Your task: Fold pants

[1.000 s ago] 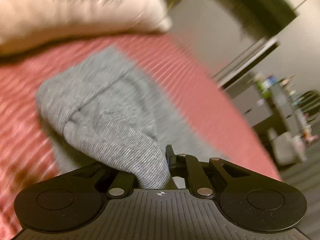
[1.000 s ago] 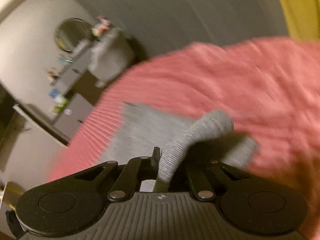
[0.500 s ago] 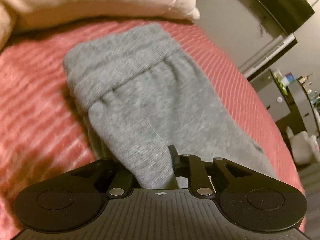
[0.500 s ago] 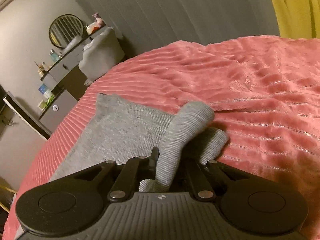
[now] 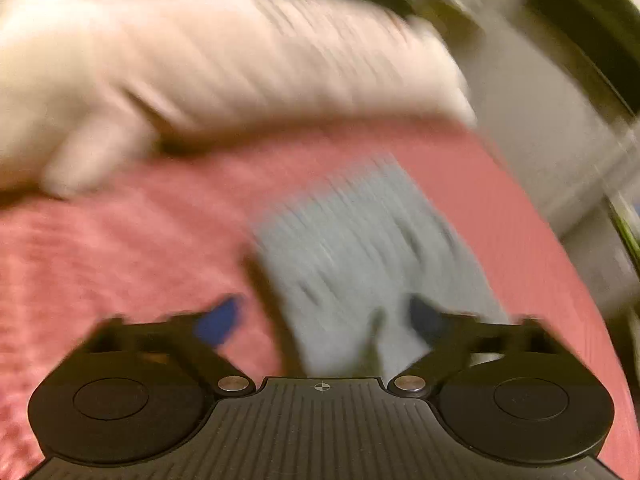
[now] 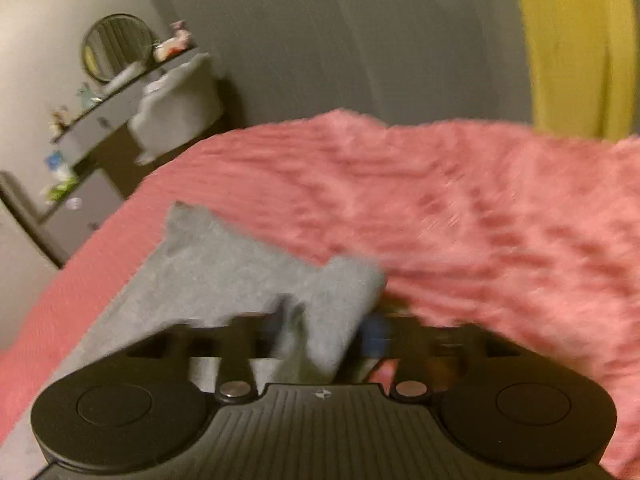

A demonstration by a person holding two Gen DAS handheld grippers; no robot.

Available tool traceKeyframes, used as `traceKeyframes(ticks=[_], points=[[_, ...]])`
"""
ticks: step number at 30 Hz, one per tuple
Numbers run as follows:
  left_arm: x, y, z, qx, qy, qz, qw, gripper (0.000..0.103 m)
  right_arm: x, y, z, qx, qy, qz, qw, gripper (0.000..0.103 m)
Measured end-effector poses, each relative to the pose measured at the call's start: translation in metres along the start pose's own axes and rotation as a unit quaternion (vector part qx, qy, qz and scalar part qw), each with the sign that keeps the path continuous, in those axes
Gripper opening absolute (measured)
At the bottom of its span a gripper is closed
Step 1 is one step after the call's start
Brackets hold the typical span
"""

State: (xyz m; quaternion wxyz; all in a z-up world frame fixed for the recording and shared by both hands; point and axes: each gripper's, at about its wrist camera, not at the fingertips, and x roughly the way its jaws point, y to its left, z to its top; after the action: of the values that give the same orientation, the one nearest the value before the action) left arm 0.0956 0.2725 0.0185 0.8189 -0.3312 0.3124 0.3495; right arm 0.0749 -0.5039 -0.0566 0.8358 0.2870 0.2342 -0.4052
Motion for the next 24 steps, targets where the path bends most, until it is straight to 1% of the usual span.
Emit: traceKeyframes(ticks=[1,2,3,4,5,6,8,10,11,12,13,14,15,16,17,18,20,21,22,24], points=[[-0.01,-0.002,0.003,0.006,-0.034,0.02,0.9992,0.1,-0.009,0.003,0.003,-0.002,-0.025,-0.022,0.999,0.092],[-0.019,-0.006,0.006,0.025,-0.061,0.03,0.9973,0.1,-0.017,0.008,0.007,-0.008,-0.044,-0.032,0.998,0.092],[-0.026,-0.011,0.006,0.046,-0.086,0.039,0.9945,0.1,-0.025,0.013,0.009,-0.012,-0.057,-0.035,0.998,0.092],[-0.031,-0.018,0.004,0.071,-0.104,0.046,0.991,0.101,-0.032,0.019,0.01,-0.014,-0.069,-0.026,0.997,0.092],[-0.029,-0.028,0.003,0.091,-0.107,0.047,0.9889,0.101,-0.038,0.028,0.012,-0.019,-0.072,-0.002,0.997,0.092],[-0.026,-0.036,-0.002,0.114,-0.103,0.04,0.9874,0.101,-0.043,0.035,0.01,-0.022,-0.066,0.022,0.997,0.092],[-0.016,-0.046,-0.015,0.136,-0.085,0.015,0.987,0.101,-0.05,0.06,0.007,-0.034,-0.048,0.084,0.995,0.092],[0.006,-0.055,-0.031,0.138,-0.052,-0.01,0.989,0.101,-0.053,0.097,-0.007,-0.054,-0.003,0.16,0.986,0.092],[0.019,-0.056,-0.038,0.136,-0.035,-0.005,0.9901,0.1,-0.053,0.12,-0.018,-0.072,0.033,0.207,0.975,0.093],[0.035,-0.058,-0.043,0.133,-0.009,0.026,0.9907,0.1,-0.053,0.141,-0.03,-0.089,0.069,0.245,0.963,0.093],[0.049,-0.058,-0.045,0.133,0.017,0.067,0.9887,0.099,-0.053,0.162,-0.043,-0.111,0.11,0.282,0.947,0.093],[0.063,-0.057,-0.045,0.134,0.047,0.107,0.984,0.1,-0.051,0.185,-0.057,-0.134,0.153,0.317,0.926,0.093],[0.071,-0.053,-0.042,0.129,0.062,0.112,0.9834,0.1,-0.049,0.209,-0.073,-0.156,0.197,0.351,0.902,0.093],[0.072,-0.047,-0.037,0.112,0.059,0.103,0.9865,0.1,-0.049,0.229,-0.087,-0.172,0.227,0.371,0.884,0.093],[0.069,-0.045,-0.032,0.102,0.048,0.11,0.9875,0.1,-0.05,0.247,-0.1,-0.186,0.249,0.381,0.871,0.093],[0.064,-0.046,-0.026,0.101,0.031,0.125,0.9866,0.1,-0.051,0.265,-0.112,-0.202,0.258,0.383,0.863,0.093],[0.053,-0.052,-0.016,0.102,0.0,0.142,0.9846,0.099,-0.053,0.296,-0.128,-0.234,0.255,0.381,0.857,0.093],[0.047,-0.057,-0.013,0.093,-0.012,0.141,0.9856,0.099,-0.055,0.31,-0.135,-0.246,0.25,0.382,0.855,0.093],[0.04,-0.063,-0.009,0.083,-0.021,0.117,0.9895,0.099,-0.057,0.322,-0.142,-0.253,0.25,0.385,0.851,0.093],[0.033,-0.079,-0.006,0.079,-0.02,0.065,0.9946,0.099,-0.065,0.345,-0.155,-0.258,0.262,0.404,0.838,0.093]])
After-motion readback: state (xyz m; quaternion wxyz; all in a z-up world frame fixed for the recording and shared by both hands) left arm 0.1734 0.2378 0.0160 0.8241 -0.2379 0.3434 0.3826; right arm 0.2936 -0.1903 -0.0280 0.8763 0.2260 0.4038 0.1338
